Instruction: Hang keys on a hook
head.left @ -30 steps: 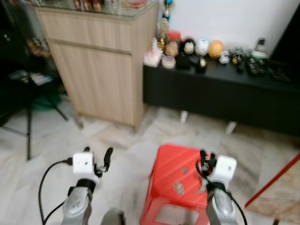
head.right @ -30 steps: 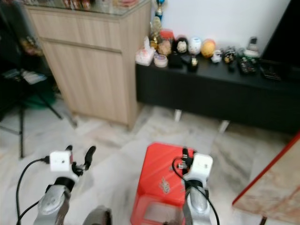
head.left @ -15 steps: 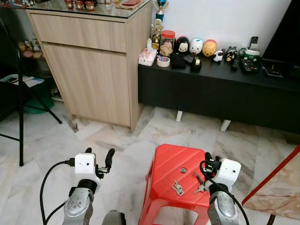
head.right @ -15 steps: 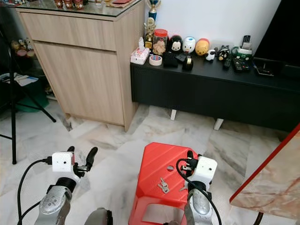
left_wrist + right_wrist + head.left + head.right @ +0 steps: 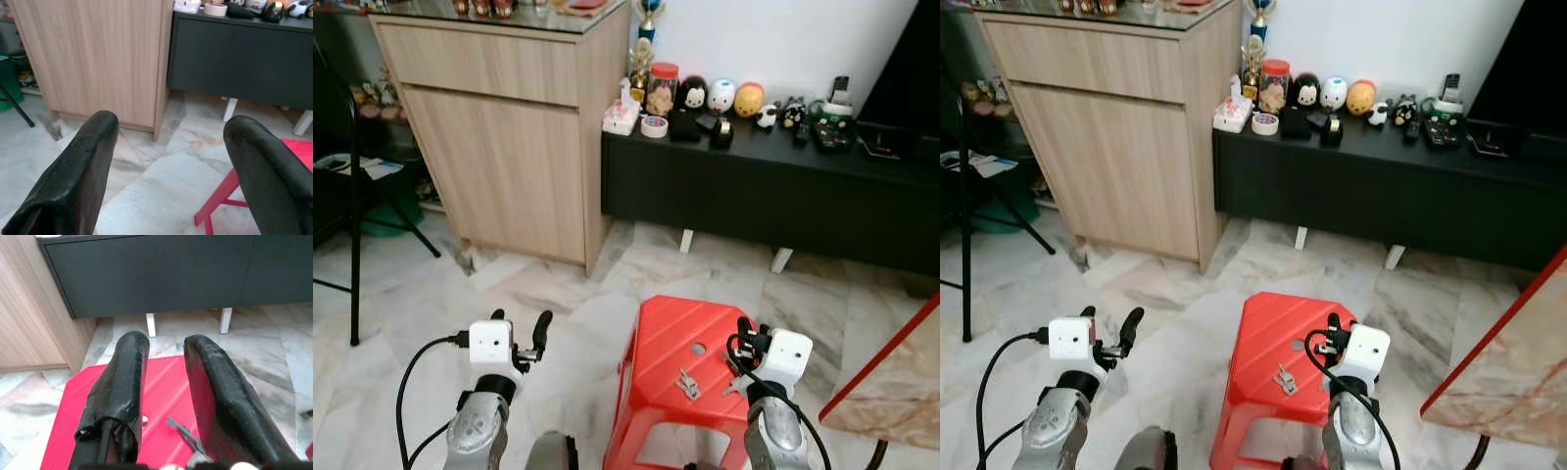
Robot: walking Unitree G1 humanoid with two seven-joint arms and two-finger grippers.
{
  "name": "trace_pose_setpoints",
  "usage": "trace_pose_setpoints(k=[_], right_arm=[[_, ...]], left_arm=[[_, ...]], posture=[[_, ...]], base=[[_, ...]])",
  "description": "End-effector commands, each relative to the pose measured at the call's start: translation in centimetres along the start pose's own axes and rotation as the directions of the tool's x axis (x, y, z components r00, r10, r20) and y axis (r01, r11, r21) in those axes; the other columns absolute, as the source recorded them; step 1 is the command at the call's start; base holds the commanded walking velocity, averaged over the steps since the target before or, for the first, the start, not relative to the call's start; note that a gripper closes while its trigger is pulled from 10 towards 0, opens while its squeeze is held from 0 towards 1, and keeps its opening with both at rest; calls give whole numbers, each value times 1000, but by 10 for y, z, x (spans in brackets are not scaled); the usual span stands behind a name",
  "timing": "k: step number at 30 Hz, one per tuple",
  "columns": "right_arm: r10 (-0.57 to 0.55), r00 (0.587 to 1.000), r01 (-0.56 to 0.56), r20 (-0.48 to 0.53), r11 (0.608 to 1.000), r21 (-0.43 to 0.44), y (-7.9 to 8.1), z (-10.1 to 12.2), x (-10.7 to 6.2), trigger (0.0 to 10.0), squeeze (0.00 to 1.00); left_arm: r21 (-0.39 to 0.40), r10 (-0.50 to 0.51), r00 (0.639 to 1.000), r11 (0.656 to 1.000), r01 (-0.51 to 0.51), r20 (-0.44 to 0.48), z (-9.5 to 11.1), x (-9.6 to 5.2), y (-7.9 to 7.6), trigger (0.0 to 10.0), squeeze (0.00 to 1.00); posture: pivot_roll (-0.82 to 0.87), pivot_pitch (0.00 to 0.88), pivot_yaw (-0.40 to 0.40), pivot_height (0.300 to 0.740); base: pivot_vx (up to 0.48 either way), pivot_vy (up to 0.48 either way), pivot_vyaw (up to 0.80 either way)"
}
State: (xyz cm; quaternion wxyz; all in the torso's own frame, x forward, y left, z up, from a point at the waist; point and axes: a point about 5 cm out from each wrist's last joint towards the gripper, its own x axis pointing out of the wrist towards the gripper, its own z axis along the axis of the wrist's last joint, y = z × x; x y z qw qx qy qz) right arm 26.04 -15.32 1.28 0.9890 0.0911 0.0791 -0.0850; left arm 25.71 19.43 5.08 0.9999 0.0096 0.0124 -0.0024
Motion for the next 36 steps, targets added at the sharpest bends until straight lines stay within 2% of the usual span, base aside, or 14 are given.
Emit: trace_pose_setpoints(k=[1,9,14,30,36], right_arm=[[-9,1000,9,-15,1000,12,1,-2,0,10000,0],[-19,1000,19,-24,1000,12,-1,-3,2,10000,0],[-11,1000,12,-23,1000,12,1,-3,2,10000,0],[15,999,-15,-35,1000,-13,3,-5,2,10000,0],[24,999,-24,-33,1000,-16,4,-5,2,10000,0]], left_arm=[[-1,-10,1000,1000,10,-8,0,0,-3,10000,0],[-4,-21,1000,1000,21,-14,-1,1,-5,10000,0],[-4,-33,999,999,33,-13,0,2,-7,10000,0],[-12,-38,999,999,38,-17,0,2,-8,10000,0],[-11,-39,999,999,39,-18,0,3,-8,10000,0]], posture=[[69,23,-75,632],[68,11,-73,632],[68,0,-70,599],[70,18,-73,599],[71,19,-72,599]], base=[[0,0,0],[0,0,0],[0,0,0],[0,0,0],[0,0,777]])
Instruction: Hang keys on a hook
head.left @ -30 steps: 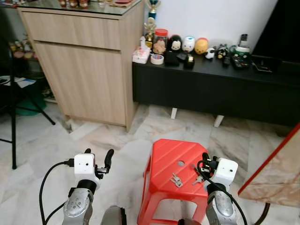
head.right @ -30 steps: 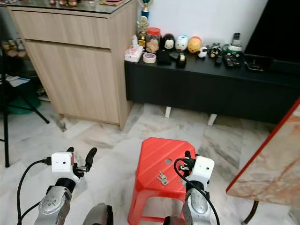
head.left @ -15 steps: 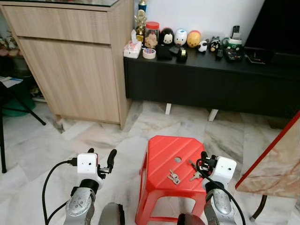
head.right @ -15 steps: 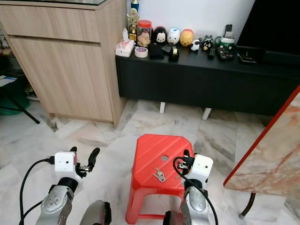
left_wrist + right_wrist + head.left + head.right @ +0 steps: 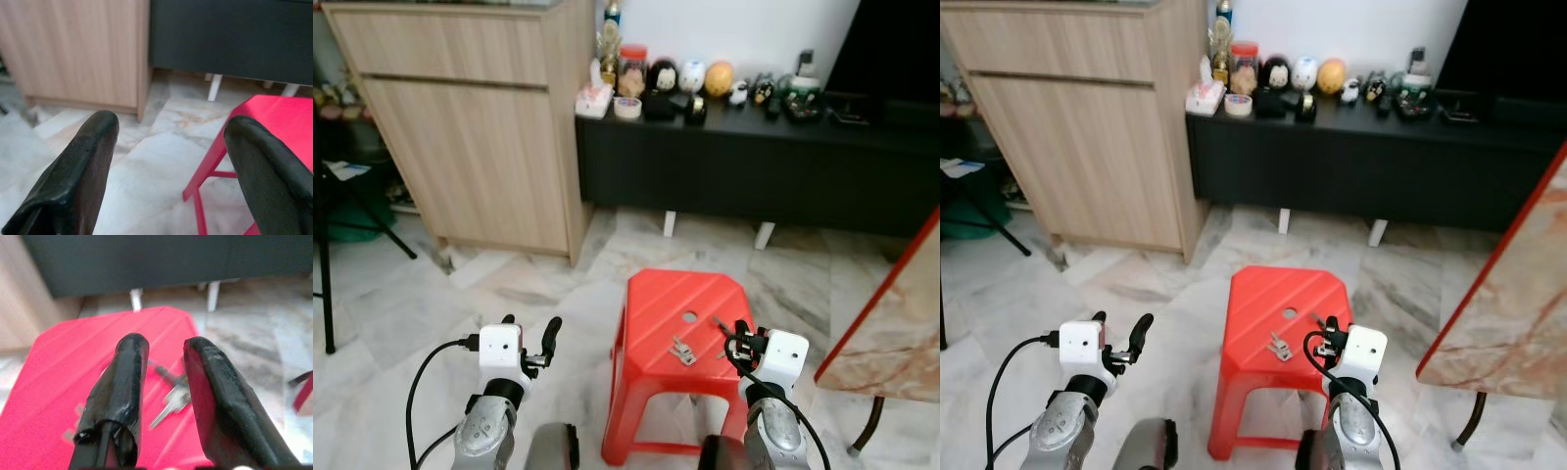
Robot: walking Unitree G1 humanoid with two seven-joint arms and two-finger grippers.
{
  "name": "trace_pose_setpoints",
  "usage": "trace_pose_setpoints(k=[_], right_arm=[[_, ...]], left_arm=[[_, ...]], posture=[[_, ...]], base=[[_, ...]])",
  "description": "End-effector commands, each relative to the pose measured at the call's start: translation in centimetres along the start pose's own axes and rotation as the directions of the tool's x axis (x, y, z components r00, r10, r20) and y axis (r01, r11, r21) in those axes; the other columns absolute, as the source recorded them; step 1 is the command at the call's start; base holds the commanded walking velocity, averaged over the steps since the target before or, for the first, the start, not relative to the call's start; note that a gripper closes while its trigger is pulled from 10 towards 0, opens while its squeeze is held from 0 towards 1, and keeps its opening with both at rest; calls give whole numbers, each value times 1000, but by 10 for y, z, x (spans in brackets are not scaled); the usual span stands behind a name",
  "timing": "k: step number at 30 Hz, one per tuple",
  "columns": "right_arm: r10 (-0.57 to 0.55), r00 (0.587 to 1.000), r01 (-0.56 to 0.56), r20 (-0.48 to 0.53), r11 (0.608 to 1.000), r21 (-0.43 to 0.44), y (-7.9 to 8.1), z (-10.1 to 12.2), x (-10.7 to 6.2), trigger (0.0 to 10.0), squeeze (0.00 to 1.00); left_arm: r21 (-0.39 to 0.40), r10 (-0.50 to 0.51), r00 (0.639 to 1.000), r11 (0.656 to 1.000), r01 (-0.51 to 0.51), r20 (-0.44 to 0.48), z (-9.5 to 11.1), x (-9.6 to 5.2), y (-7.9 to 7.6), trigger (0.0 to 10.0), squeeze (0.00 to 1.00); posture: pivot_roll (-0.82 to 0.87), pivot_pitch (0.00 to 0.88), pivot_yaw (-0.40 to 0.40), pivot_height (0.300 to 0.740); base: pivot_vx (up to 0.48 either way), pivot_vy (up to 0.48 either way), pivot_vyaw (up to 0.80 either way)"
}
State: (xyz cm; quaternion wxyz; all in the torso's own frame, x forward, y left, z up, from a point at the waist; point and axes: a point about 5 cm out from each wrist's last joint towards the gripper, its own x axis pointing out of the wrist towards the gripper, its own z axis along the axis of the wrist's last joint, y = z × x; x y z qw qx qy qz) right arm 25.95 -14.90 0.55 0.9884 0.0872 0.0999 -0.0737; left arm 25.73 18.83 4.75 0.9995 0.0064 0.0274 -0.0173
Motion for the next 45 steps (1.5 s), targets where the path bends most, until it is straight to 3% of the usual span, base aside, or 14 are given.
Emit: trace_pose_setpoints(k=[1,18,26,35,45], right_arm=[[7,1000,-7,10,1000,-4,1,3,2,10000,0],[33,999,-33,4,999,-1,5,1,1,10000,0],[45,999,-45,6,999,-13,6,1,2,10000,0],[46,999,-46,4,999,-5,6,1,1,10000,0],[35,999,-35,8,999,9,5,2,1,10000,0]], left_arm=[[-4,-9,1000,1000,9,12,4,3,-2,10000,0],[1,-21,1000,1000,21,20,7,6,-3,10000,0],[0,-26,999,1000,26,23,7,6,-4,10000,0],[-4,-28,999,1000,28,28,7,6,-5,10000,0],[-3,-37,999,999,37,30,8,7,-6,10000,0]], posture=[[71,19,-72,599],[70,29,-68,599],[69,29,-67,599],[69,28,-67,599],[69,29,-67,599]], base=[[0,0,800],[0,0,354],[246,0,0],[193,0,714],[0,0,0]])
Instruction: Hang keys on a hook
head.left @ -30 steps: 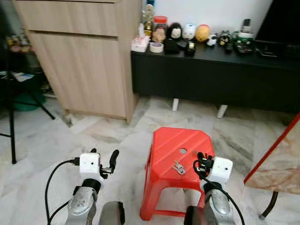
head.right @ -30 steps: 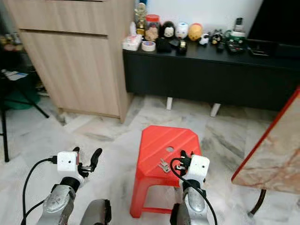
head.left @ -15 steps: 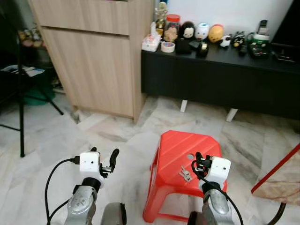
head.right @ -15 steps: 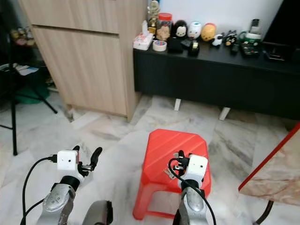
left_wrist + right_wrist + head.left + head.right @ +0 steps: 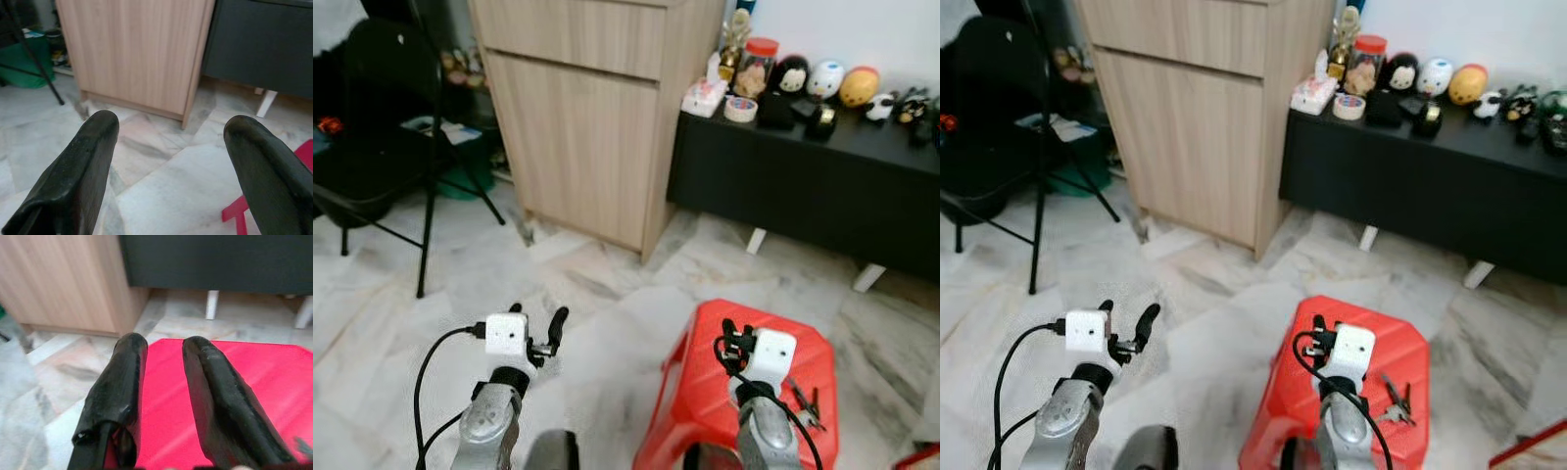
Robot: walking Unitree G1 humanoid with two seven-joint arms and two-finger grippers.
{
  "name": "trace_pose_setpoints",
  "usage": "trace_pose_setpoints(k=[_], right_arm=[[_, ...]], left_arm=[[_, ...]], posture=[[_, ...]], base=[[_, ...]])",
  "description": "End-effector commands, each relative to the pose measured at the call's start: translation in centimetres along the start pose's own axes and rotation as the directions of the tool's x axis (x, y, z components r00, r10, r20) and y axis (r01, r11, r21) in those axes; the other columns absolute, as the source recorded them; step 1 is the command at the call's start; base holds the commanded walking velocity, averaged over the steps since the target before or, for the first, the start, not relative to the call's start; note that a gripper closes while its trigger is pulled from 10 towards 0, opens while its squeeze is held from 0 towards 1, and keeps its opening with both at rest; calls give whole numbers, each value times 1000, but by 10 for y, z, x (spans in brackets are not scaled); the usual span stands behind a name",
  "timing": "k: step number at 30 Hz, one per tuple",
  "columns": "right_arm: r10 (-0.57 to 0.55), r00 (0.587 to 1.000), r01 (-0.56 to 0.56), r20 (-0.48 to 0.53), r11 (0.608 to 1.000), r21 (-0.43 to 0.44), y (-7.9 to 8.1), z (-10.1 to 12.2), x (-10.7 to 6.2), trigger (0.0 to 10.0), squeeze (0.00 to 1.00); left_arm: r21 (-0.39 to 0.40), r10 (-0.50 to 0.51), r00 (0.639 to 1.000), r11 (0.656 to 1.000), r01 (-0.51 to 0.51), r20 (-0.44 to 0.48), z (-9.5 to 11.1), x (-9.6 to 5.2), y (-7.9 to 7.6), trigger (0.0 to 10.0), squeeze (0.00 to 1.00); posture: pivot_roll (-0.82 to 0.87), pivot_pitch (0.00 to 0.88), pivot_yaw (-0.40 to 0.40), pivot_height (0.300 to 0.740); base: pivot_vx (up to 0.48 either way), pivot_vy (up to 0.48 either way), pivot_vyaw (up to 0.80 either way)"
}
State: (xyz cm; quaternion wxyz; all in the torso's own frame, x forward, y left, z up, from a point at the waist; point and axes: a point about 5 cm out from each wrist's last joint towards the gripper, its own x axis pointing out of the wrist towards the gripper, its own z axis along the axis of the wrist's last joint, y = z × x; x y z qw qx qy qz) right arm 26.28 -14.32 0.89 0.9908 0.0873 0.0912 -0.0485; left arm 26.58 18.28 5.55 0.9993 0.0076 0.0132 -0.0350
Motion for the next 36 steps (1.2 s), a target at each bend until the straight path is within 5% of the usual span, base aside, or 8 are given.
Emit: trace_pose_setpoints(k=[1,15,18,25,32,33,34,36], right_arm=[[-20,1000,20,-5,1000,15,-2,-1,-1,10000,0],[-166,982,164,-95,986,-27,-24,-11,-3,10000,0],[-157,964,135,-213,984,-116,-30,-29,-10,10000,0],[-176,962,148,-210,979,-140,-44,-30,-19,10000,0],[-71,975,35,-212,985,-171,-34,-32,-30,10000,0],[-39,977,3,-211,985,-172,-30,-32,-32,10000,635],[-39,977,3,-211,985,-172,-30,-32,-32,10000,635],[24,974,-65,-224,982,-177,-21,-34,-36,10000,1000]], left_arm=[[-8,-3,1000,1000,3,2,-1,-1,-1,10000,0],[-12,-23,1000,1000,24,1,-1,-1,-4,10000,0],[-12,-25,1000,1000,25,-1,-2,-1,-5,10000,0],[-12,-22,1000,1000,22,-10,-4,-2,-3,10000,0],[-14,-20,1000,1000,20,-11,-4,-2,-3,10000,0],[-14,-21,1000,1000,20,-13,-5,-2,-3,10000,0],[-14,-21,1000,1000,20,-13,-5,-2,-3,10000,0],[-14,-21,1000,1000,20,-15,-6,-3,-3,10000,0]], posture=[[69,29,-67,599],[69,23,-69,599],[71,20,-72,599],[66,16,-73,599],[65,17,-74,599],[63,19,-74,599],[63,19,-74,599],[61,21,-73,599]], base=[[0,0,0],[0,0,0],[0,0,0],[0,0,0],[0,0,0],[0,0,0],[0,0,0],[0,0,0]])
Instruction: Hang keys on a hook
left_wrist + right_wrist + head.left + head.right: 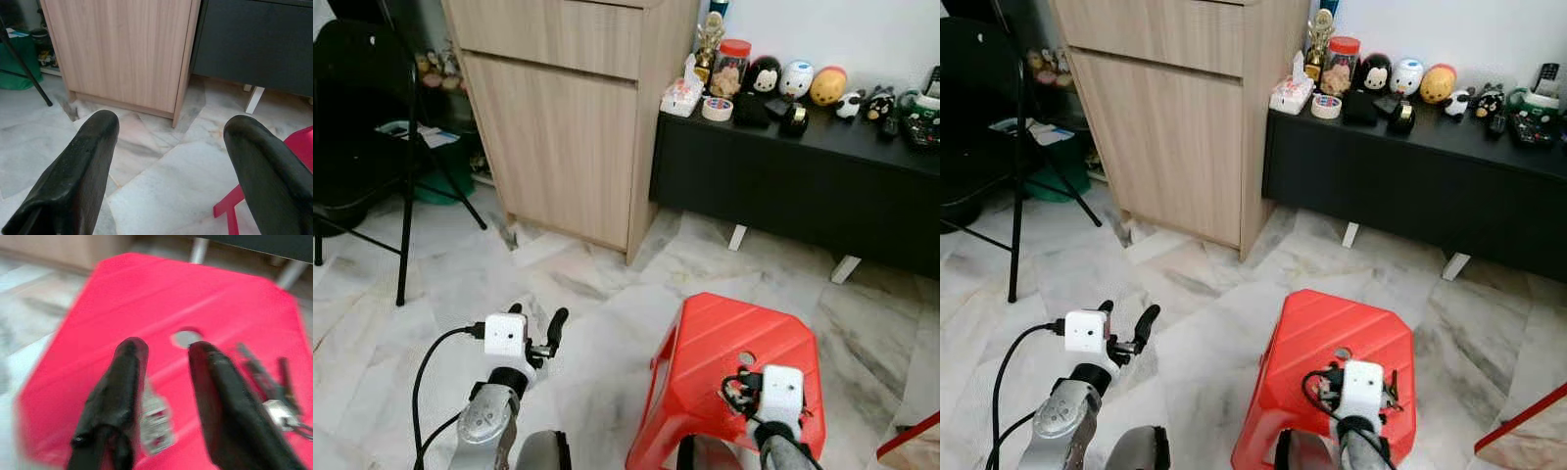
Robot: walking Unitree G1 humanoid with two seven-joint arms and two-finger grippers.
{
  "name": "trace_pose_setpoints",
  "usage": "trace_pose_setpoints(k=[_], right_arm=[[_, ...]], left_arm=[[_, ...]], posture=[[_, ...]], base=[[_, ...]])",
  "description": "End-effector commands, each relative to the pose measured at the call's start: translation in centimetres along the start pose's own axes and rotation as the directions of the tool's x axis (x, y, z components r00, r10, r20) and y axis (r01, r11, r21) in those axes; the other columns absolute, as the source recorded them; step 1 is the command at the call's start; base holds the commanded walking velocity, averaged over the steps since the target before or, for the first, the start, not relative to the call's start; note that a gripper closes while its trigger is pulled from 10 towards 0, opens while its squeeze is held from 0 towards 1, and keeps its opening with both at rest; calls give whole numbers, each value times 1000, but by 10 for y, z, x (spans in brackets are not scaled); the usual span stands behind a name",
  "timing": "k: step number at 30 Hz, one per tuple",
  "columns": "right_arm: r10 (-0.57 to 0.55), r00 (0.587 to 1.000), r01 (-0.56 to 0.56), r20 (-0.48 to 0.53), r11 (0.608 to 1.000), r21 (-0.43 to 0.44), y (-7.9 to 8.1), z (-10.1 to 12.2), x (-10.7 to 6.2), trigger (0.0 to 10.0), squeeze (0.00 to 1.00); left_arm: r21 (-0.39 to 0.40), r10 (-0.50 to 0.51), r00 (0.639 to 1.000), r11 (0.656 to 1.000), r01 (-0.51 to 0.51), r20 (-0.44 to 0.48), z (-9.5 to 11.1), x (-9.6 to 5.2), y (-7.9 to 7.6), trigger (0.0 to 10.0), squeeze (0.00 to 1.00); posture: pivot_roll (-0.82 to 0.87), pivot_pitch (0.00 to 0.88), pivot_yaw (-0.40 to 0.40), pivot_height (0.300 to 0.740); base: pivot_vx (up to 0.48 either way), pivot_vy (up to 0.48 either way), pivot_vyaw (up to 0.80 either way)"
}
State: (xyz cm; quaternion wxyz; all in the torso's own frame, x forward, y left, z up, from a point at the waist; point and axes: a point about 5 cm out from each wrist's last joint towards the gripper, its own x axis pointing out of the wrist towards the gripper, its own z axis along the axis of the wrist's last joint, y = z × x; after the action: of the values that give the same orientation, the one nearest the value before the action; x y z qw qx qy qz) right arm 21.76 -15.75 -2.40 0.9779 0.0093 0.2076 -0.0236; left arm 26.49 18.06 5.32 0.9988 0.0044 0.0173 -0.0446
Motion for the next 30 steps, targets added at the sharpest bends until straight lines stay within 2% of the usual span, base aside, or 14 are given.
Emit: trace_pose_setpoints(k=[1,6,7,8,16,20,25,28,30], right_arm=[[54,999,-54,0,998,-34,6,3,-1,10000,1000],[63,995,-68,-80,996,-57,11,-3,3,10000,1000],[71,991,-79,-116,995,-62,13,-6,5,10000,282],[71,990,-78,-119,995,-60,13,-5,6,10000,0],[37,986,-42,-161,999,-29,15,-3,15,10000,0],[16,984,-19,-175,1000,-16,16,-7,12,10000,0],[-78,979,78,-189,997,-8,2,-15,6,10000,0],[-139,970,148,-200,989,30,-7,-20,0,10000,0],[-147,968,156,-201,987,26,-8,-21,-1,10000,0]], left_arm=[[-8,-1,1000,1000,1,-9,-4,-2,-1,10000,0],[-7,-1,1000,1000,1,-11,-4,-1,-1,10000,0],[-8,-1,1000,1000,1,-11,-4,-1,-1,10000,0],[-8,0,1000,1000,0,-11,-4,-1,-1,10000,0],[-8,5,1000,1000,-5,-11,-4,-1,-1,10000,0],[-9,7,1000,1000,-7,-12,-5,-1,-1,10000,0],[-9,8,1000,1000,-8,-13,-5,-2,0,10000,0],[-9,5,1000,1000,-5,-14,-5,-2,0,10000,0],[-9,4,1000,1000,-4,-14,-5,-1,0,10000,0]], posture=[[61,21,-73,599],[62,24,-73,599],[62,24,-73,599],[64,24,-75,599],[70,26,-78,599],[72,26,-81,599],[71,29,-81,599],[65,29,-79,599],[65,29,-79,599]], base=[[0,0,0],[0,0,0],[0,0,0],[0,0,0],[0,0,0],[0,0,0],[0,0,0],[0,0,0],[0,0,0]])
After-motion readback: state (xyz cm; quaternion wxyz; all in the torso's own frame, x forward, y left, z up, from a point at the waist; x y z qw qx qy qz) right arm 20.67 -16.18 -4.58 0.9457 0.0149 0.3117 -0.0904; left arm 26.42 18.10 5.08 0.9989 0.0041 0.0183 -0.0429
